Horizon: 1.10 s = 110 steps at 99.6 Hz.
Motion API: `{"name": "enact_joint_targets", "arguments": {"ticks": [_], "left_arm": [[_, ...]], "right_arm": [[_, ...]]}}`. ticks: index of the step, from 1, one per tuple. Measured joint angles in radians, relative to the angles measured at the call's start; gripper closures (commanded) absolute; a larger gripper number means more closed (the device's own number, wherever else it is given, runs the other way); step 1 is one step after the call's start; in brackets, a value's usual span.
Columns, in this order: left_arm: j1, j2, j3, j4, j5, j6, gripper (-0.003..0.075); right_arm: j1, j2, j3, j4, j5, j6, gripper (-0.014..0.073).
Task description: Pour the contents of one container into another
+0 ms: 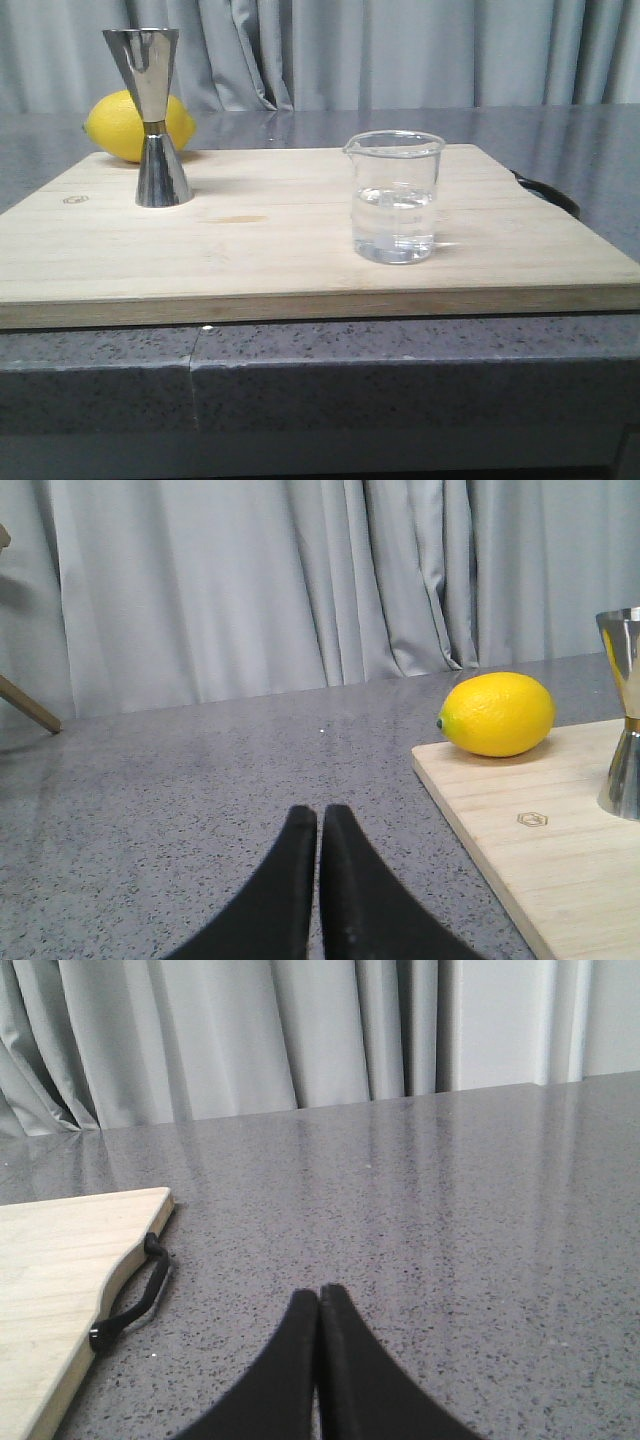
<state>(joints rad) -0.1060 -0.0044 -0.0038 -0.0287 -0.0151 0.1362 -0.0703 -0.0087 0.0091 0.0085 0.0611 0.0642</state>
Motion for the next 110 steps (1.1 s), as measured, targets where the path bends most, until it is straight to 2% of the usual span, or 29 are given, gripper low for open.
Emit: {"name": "enact_joint_targets", "arguments": {"ticks": [27, 35, 50, 59, 65, 87, 102, 110], "left_arm": [[0.0, 0.0, 0.0, -0.041, -0.017, 0.0, 0.0739], [0.0, 0.0, 0.0, -0.126, -0.037, 0.0, 0.0739], [0.0, 0.0, 0.0, -0.368, -0.063, 0.0, 0.074], [0.0, 0.0, -0.009, -0.475, -0.029, 0.0, 0.074], [0.0, 0.0, -0.032, -0.513, 0.047, 0.0, 0.074], [0.0, 0.064, -0.2, -0.553, 0.303, 0.011, 0.074], [0.0, 0.23, -0.324, -0.554, 0.393, 0.16, 0.0739], [0.0, 0.333, -0.388, -0.557, 0.433, 0.268, 0.0739]], "right_arm": [[0.0, 0.0, 0.0, 0.007, -0.002, 0.0, 0.0656], [0.0, 0.0, 0.0, 0.051, -0.023, 0.002, 0.0656], [0.0, 0.0, 0.0, 0.22, -0.061, 0.042, 0.0656], [0.0, 0.0, -0.035, 0.262, 0.011, 0.051, 0.0656], [0.0, 0.0, -0.092, 0.269, 0.085, 0.053, 0.0656], [0.0, 0.122, -0.337, 0.274, 0.322, 0.055, 0.0656], [0.0, 0.296, -0.484, 0.274, 0.468, 0.031, 0.0656], [0.0, 0.388, -0.539, 0.277, 0.519, -0.043, 0.0656]]}}
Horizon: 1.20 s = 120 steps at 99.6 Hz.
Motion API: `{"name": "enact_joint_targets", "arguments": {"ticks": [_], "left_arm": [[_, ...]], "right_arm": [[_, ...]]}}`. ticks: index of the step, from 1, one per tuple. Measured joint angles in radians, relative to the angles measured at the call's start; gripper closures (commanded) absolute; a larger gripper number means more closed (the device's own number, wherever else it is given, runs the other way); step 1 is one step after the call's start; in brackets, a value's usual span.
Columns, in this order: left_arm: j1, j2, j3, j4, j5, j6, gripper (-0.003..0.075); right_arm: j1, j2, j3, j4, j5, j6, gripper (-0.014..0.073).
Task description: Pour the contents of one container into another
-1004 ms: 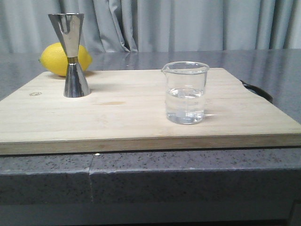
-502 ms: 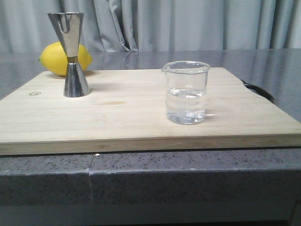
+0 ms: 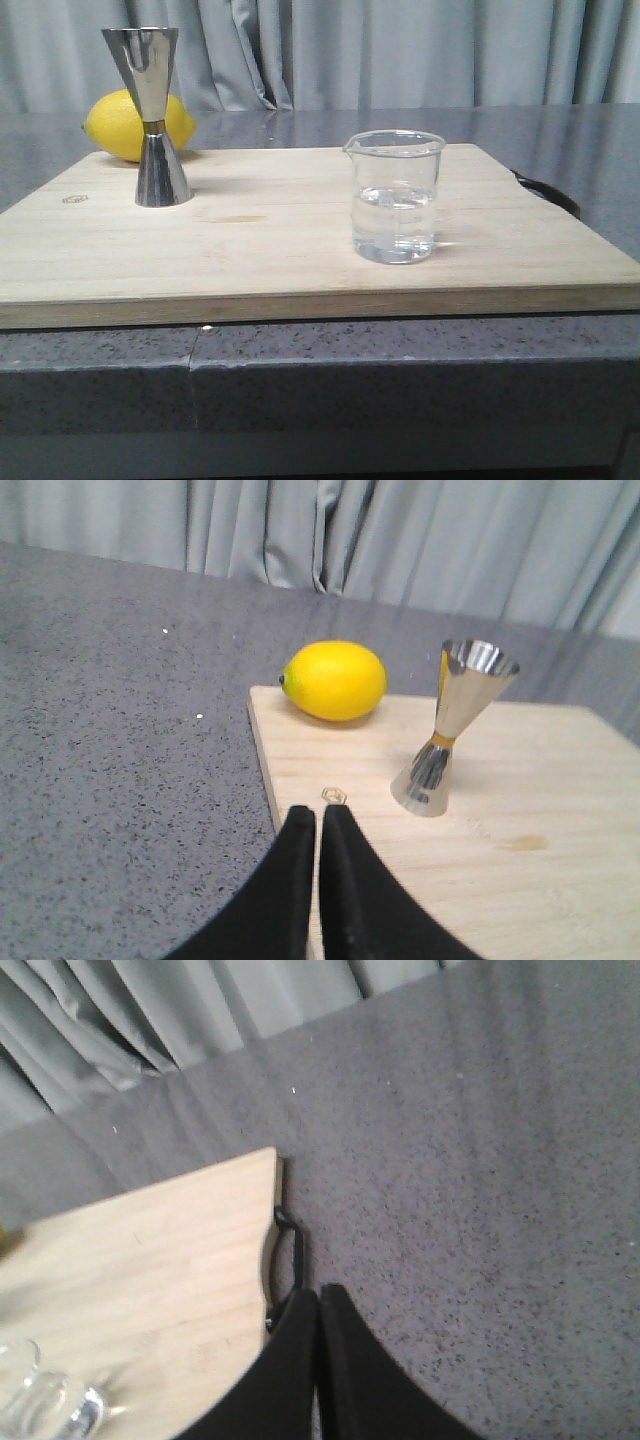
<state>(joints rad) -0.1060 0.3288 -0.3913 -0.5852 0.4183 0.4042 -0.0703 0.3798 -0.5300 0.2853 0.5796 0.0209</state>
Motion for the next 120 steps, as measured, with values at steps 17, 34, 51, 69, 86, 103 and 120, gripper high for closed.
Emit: {"name": "enact_joint_targets", "arguments": {"ticks": [17, 34, 51, 69, 86, 103, 120], "left_arm": [[0.0, 0.217, -0.102, -0.108, 0.052, 0.233, 0.0739], [0.0, 0.37, -0.121, -0.417, 0.058, 0.552, 0.0739], [0.0, 0.467, -0.122, -0.643, 0.071, 0.81, 0.0739], [0.0, 0.559, -0.124, -0.743, 0.122, 0.9, 0.0734], [0.0, 0.618, -0.126, -0.777, 0.192, 1.005, 0.0548], [0.0, 0.633, -0.126, -0.851, 0.203, 1.099, 0.0339], [0.0, 0.633, -0.126, -0.885, 0.203, 1.151, 0.0318]], "right_arm": [[0.027, 0.175, -0.05, 0.071, 0.017, -0.138, 0.0656], [0.097, 0.3, -0.05, 0.118, -0.066, -0.268, 0.0656], [0.188, 0.361, -0.05, 0.124, -0.18, -0.349, 0.0656], [0.237, 0.415, -0.05, 0.129, -0.218, -0.397, 0.065], [0.238, 0.463, -0.05, 0.13, -0.237, -0.424, 0.0479], [0.238, 0.496, -0.05, 0.13, -0.248, -0.426, 0.0234], [0.251, 0.511, -0.05, 0.13, -0.265, -0.43, 0.0205]]}}
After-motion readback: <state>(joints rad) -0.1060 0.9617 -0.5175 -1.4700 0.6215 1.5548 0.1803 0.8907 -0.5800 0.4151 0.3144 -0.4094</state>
